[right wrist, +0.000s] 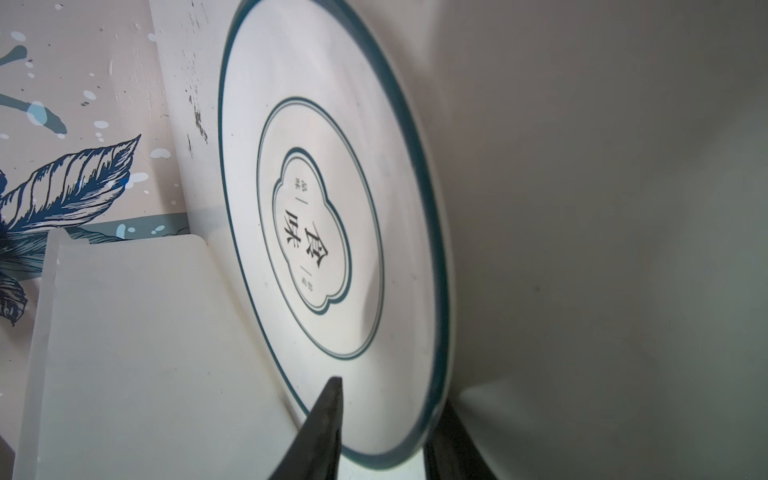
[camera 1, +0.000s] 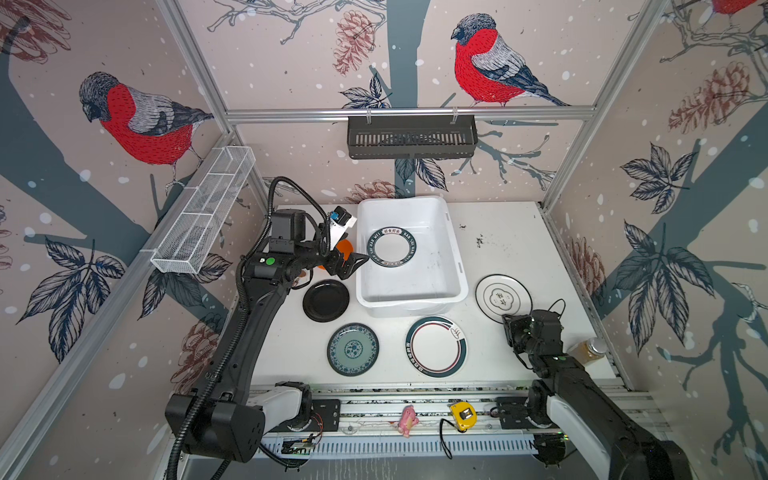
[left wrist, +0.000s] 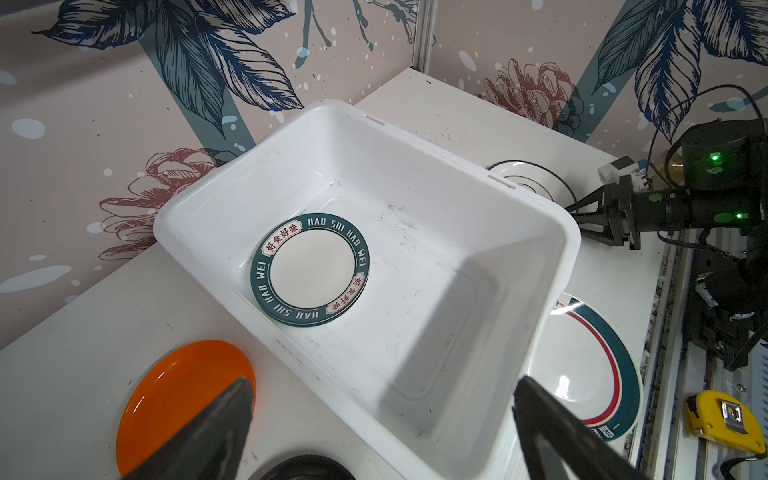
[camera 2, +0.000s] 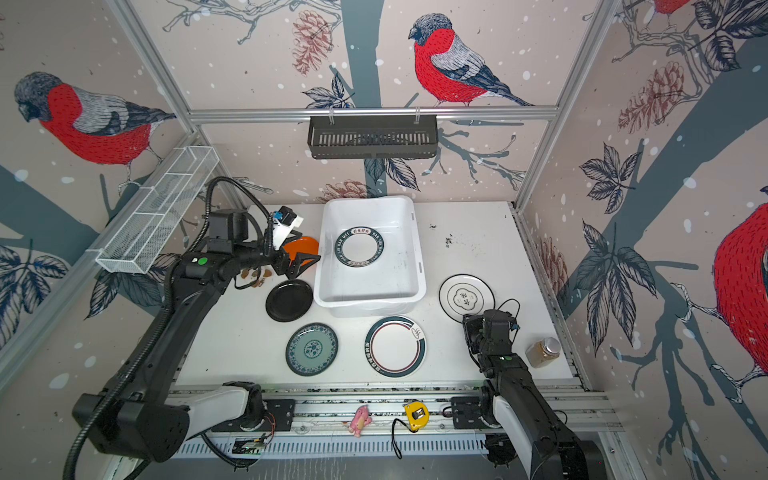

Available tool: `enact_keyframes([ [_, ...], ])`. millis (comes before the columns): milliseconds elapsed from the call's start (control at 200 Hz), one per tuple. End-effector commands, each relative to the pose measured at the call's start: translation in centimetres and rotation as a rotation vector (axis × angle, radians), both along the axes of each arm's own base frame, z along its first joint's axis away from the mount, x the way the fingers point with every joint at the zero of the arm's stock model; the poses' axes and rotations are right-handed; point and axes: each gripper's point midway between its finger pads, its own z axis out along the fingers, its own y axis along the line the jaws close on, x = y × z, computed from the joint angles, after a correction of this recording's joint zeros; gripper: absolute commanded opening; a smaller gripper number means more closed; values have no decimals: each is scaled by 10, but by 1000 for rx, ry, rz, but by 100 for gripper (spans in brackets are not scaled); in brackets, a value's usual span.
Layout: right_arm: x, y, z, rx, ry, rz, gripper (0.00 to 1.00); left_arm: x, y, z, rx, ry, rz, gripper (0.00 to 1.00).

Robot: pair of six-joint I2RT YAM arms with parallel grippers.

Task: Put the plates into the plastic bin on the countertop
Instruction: 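Tilt the emblem plate up on edge and pinch its rim with the right gripper, then lift the emblem plate with the right gripper and carry it over the bin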

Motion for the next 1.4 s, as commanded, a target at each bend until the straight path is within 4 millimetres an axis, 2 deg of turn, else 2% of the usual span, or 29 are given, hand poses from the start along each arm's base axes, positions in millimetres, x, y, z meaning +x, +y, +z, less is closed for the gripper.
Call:
enact_keyframes([
  [0, -20, -5, -25, -17, 123, -21, 34, 3, -2, 6, -5, -40, -8, 97],
  [425, -20, -9, -26, -17, 118, -33, 24, 3, 0, 4, 9, -42, 0, 97],
  [860, -19, -12, -24, -20, 109, -40, 20, 2, -2, 7, -3, -39, -7, 97],
  [1396, -11, -12, -14, 10, 46, -50, 6, 2, -1, 9, -2, -47, -2, 97],
])
